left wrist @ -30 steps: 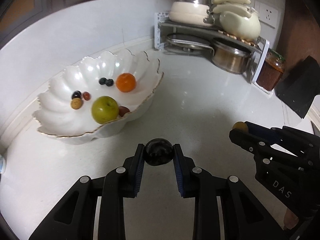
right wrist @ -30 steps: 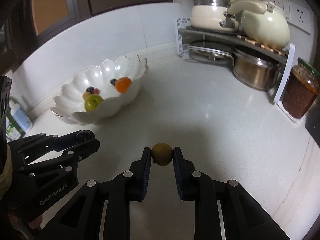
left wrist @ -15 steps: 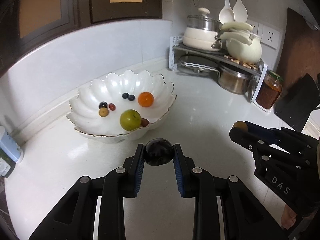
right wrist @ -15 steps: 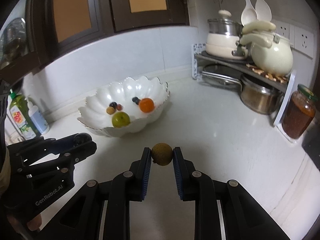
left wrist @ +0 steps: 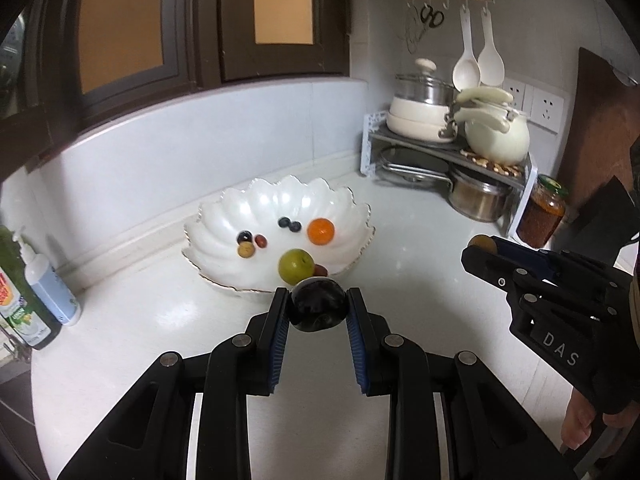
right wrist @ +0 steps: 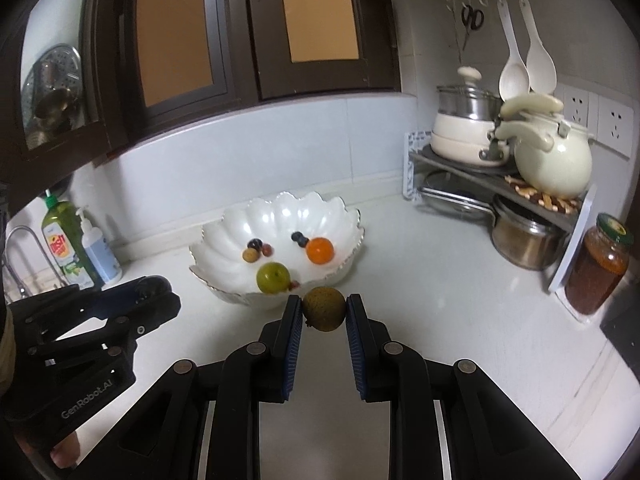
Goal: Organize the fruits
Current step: 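Carry the dark plum and yellow fruit in both grippers over the bowl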
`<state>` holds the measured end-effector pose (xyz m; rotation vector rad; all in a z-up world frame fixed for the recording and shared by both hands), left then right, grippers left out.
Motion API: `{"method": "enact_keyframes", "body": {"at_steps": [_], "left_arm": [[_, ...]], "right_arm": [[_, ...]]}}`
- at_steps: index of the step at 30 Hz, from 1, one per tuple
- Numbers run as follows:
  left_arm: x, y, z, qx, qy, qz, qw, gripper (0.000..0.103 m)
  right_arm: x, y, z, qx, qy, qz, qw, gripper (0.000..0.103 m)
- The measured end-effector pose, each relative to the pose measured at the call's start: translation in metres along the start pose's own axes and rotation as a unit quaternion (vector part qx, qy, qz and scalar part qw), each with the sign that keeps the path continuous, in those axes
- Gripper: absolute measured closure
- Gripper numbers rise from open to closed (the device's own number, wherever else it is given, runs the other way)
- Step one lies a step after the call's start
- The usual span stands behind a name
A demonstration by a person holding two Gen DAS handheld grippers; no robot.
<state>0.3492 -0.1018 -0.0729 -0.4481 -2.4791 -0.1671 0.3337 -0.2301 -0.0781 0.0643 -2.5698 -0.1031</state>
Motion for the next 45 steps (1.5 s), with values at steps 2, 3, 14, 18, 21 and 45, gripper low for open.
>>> {"method": "enact_keyframes", "body": {"at_steps": [2, 3, 14, 18, 21, 45], "left_arm": [[0.005, 0.005, -0.004, 0.003, -0.008, -0.007, 0.9999, 0.074], [0.007, 0.007, -0.005, 0.004, -0.011, -0.009, 0.9999, 0.074], [0.018, 0.027, -0.038, 0.000, -0.053, -0.037, 0.9979, 0.074], [0.012, 0.032, -0.048, 0.002, -0.056, -0.040, 0.9976, 0.074], [0.005, 0.037, -0.054, 0.006, -0.055, -0.044, 0.9975, 0.074], [-0.075, 0.080, -0.081, 0.002, 0.000, -0.075, 0.9972, 0.074]], "right_arm": [[0.000, 0.003, -0.005, 0.005, -0.003, 0.001, 1.000, 0.079], [0.000, 0.005, -0.007, 0.007, -0.004, 0.000, 1.000, 0.079], [-0.009, 0.015, -0.034, 0.012, -0.016, -0.010, 1.000, 0.079], [-0.018, 0.016, -0.043, 0.011, -0.017, -0.007, 1.000, 0.079], [-0.024, 0.017, -0.050, 0.008, -0.018, -0.005, 1.000, 0.079], [-0.122, 0.035, -0.078, 0.018, 0.058, -0.033, 0.998, 0.079]]}}
Point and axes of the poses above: each gripper's, at about its wrist camera, not at the fingertips, and x roughly against the way its jaws point, y to its left, z to its underside, the point moved 10 cm from there along -x, roughly the way its jaws point, and after that the axes turned 2 degrees about -z, right-handed, at the moved point
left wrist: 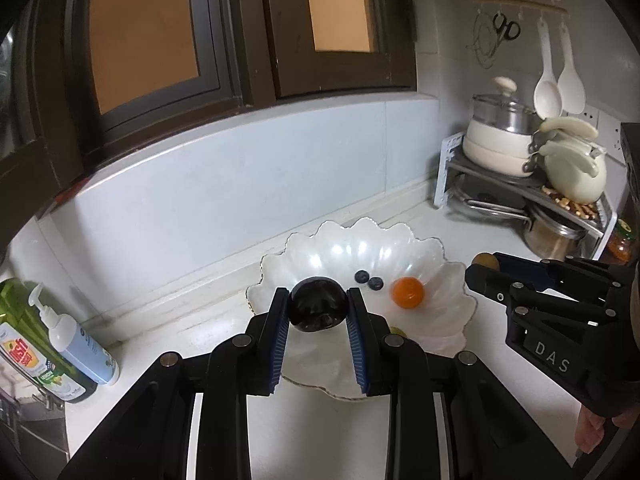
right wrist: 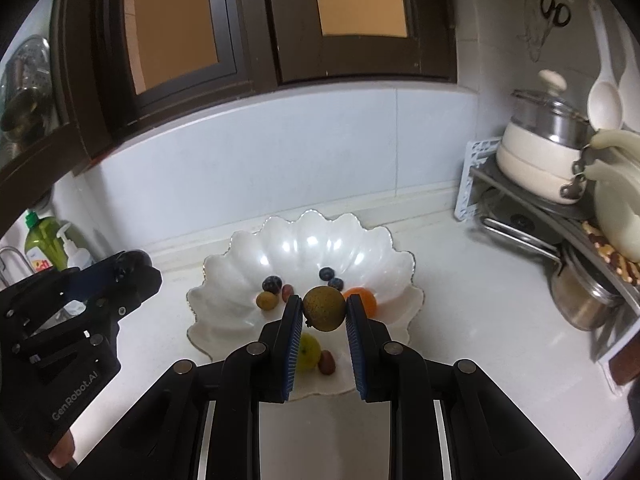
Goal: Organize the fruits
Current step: 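Carry the dark plum and yellow fruit in both grippers over the bowl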
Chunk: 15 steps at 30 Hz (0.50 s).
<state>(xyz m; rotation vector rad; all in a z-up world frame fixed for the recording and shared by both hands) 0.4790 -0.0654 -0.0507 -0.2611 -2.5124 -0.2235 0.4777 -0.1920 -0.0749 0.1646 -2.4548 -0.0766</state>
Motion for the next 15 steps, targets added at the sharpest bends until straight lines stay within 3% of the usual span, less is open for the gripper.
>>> {"method": "enact_keyframes", "body": {"at_steps": [15], "left_arm": [[-0.072, -0.002, 0.010, 0.014, 0.088, 0.024, 0.9958, 0.074]], "right_arm": [[-0.074, -0.001, -0.008, 0.017, 0.075, 0.000, 0.997, 0.079]]}}
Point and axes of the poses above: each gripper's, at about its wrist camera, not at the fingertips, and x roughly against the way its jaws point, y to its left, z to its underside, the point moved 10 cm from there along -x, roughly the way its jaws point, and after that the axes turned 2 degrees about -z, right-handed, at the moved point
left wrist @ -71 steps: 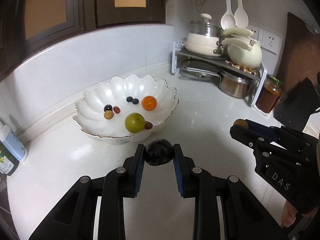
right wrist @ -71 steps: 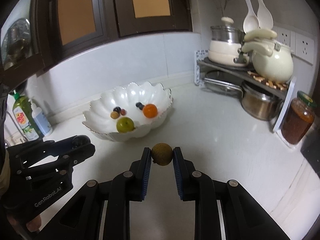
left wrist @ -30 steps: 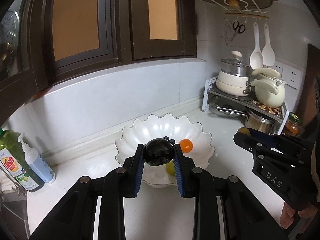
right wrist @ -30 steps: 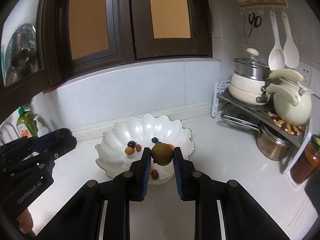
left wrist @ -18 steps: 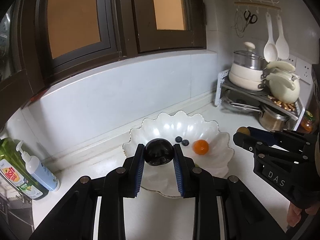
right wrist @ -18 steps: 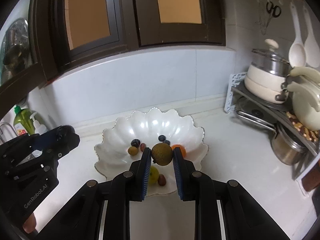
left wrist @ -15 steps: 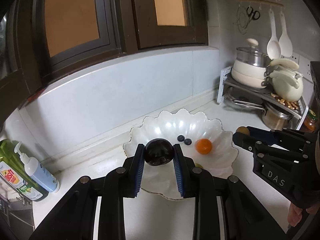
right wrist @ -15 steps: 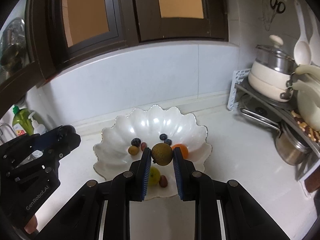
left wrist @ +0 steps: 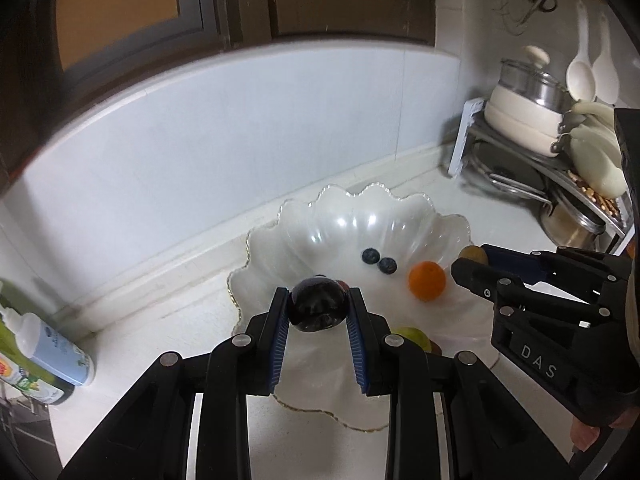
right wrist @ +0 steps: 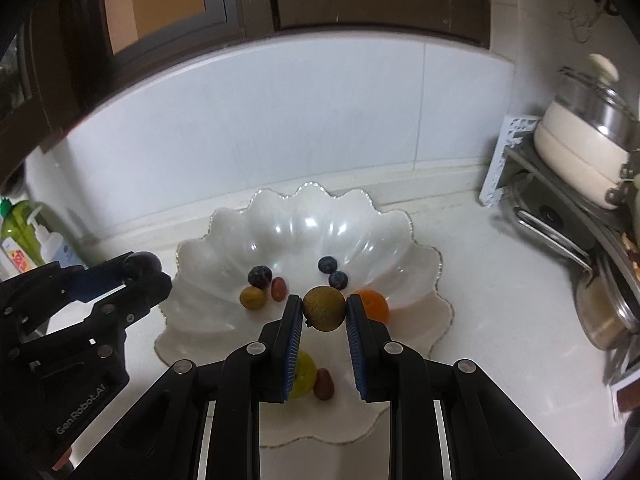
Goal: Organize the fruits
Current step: 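Carry the dark plum and yellow fruit in both grippers over the bowl, then open both grippers to drop the plum and yellow fruit into the bowl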
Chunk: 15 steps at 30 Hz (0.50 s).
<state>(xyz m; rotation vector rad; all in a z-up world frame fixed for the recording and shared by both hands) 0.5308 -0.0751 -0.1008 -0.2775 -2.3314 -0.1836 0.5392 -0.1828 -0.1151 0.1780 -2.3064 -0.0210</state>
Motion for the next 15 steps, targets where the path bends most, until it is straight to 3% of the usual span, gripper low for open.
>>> {"method": "enact_keyframes", "body": {"at_steps": [15], "left_arm": [[-0.065, 0.009, 0.021, 0.010, 0.091, 0.004, 0.9958, 0.074]], "right_arm": [[-0.056, 0.004, 0.010, 0.002, 0.074, -0.010, 0.997, 0.079]]}}
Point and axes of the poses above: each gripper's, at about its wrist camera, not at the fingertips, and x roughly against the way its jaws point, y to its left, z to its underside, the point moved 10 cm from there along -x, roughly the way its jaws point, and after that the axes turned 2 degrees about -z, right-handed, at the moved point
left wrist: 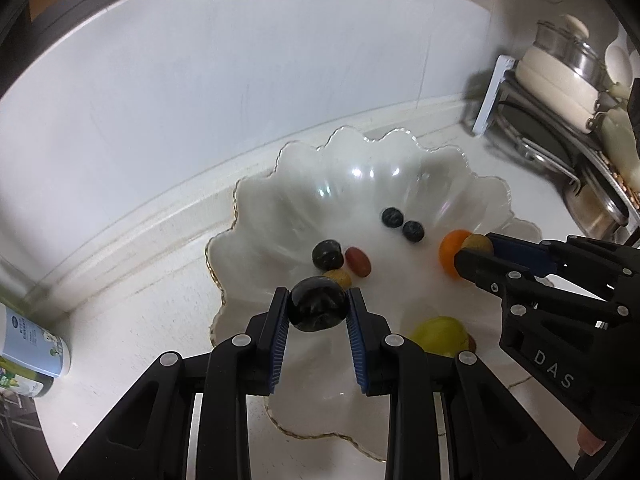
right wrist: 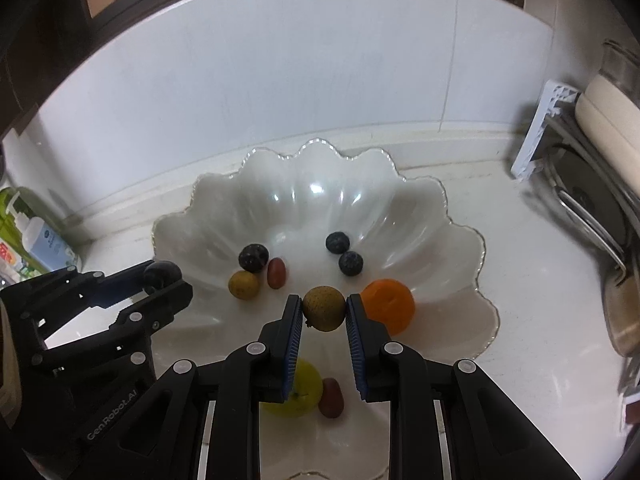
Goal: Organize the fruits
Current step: 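Open both grippers to drop the plum and yellow fruit into the bowl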
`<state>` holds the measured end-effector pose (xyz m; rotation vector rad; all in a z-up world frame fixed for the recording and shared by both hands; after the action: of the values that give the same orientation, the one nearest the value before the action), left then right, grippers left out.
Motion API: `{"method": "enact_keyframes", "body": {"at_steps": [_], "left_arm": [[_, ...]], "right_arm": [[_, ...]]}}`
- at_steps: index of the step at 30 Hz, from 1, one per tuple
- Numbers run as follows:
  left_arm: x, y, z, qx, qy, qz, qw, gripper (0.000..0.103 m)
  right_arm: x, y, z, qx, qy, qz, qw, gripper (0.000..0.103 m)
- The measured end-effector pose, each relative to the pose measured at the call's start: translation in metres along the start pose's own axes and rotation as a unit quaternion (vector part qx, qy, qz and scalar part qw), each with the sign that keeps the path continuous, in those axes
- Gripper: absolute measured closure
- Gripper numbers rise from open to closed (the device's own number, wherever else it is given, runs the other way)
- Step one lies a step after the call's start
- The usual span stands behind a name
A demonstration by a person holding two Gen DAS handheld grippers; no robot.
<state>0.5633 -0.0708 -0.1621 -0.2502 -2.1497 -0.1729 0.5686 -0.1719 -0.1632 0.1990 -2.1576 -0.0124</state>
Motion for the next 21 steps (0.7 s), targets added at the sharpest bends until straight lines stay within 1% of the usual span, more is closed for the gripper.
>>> {"method": "enact_keyframes", "body": {"at_steps": [4, 8, 9, 10, 11, 12, 13, 16, 18, 19, 21], "left_arm": [[-0.009, 0.003, 0.002, 0.000, 0.016, -0.001, 0.9999, 0.074], [-0.013, 0.002, 0.003, -0.001, 0.023, -0.002, 0.9997, 0.073], [-0.014, 0.002, 0.003, -0.003, 0.025, -0.002, 0.9997, 0.067], [-0.014, 0.003, 0.002, -0.004, 0.025, -0.005, 0.9997, 0.061], [-0.013, 0.004, 0.002, -0.003, 0.022, -0.009, 0.9997, 0.052], [-0.012, 0.005, 0.001, -0.003, 0.019, -0.011, 0.9998, 0.049], [-0.010, 0.006, 0.000, -0.002, 0.016, -0.014, 0.9998, 0.049], [-0.003, 0.011, 0.000, 0.005, 0.010, -0.025, 0.9996, 0.049], [0.004, 0.012, 0.000, 0.009, 0.002, -0.029, 0.9995, 0.043], [0.009, 0.014, 0.001, 0.010, -0.004, -0.036, 0.9993, 0.041], [0.021, 0.017, 0.001, 0.010, -0.021, -0.051, 0.9985, 0.038]], "right_arm": [[-0.011, 0.000, 0.006, -0.001, 0.020, 0.002, 1.000, 0.079], [-0.018, -0.001, 0.010, -0.007, 0.033, 0.000, 0.999, 0.078], [-0.018, -0.001, 0.011, -0.008, 0.034, 0.002, 0.999, 0.078], [-0.018, -0.002, 0.011, -0.011, 0.033, 0.001, 0.999, 0.075], [-0.017, -0.003, 0.011, -0.013, 0.033, 0.002, 0.999, 0.069], [-0.017, -0.005, 0.011, -0.017, 0.030, 0.003, 0.999, 0.066], [-0.015, -0.007, 0.011, -0.021, 0.027, 0.005, 0.999, 0.063], [-0.011, -0.010, 0.013, -0.023, 0.023, 0.010, 0.999, 0.063], [-0.005, -0.012, 0.014, -0.029, 0.017, 0.011, 0.999, 0.063], [-0.001, -0.013, 0.015, -0.032, 0.010, 0.011, 0.999, 0.063], [0.006, -0.014, 0.016, -0.036, 0.001, 0.013, 0.999, 0.060]]}}
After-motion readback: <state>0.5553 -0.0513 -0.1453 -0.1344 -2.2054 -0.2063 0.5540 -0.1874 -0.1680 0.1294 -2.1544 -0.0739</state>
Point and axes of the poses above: each gripper's, at about its wrist camera, not at the fingertips, and x roughly against the way its jaws point, y to its left, z to its underside, the point moved 10 cm from there along -x, roughly the way its jaws point, and after that the axes turned 2 degrees about -z, right-handed, at the moved point
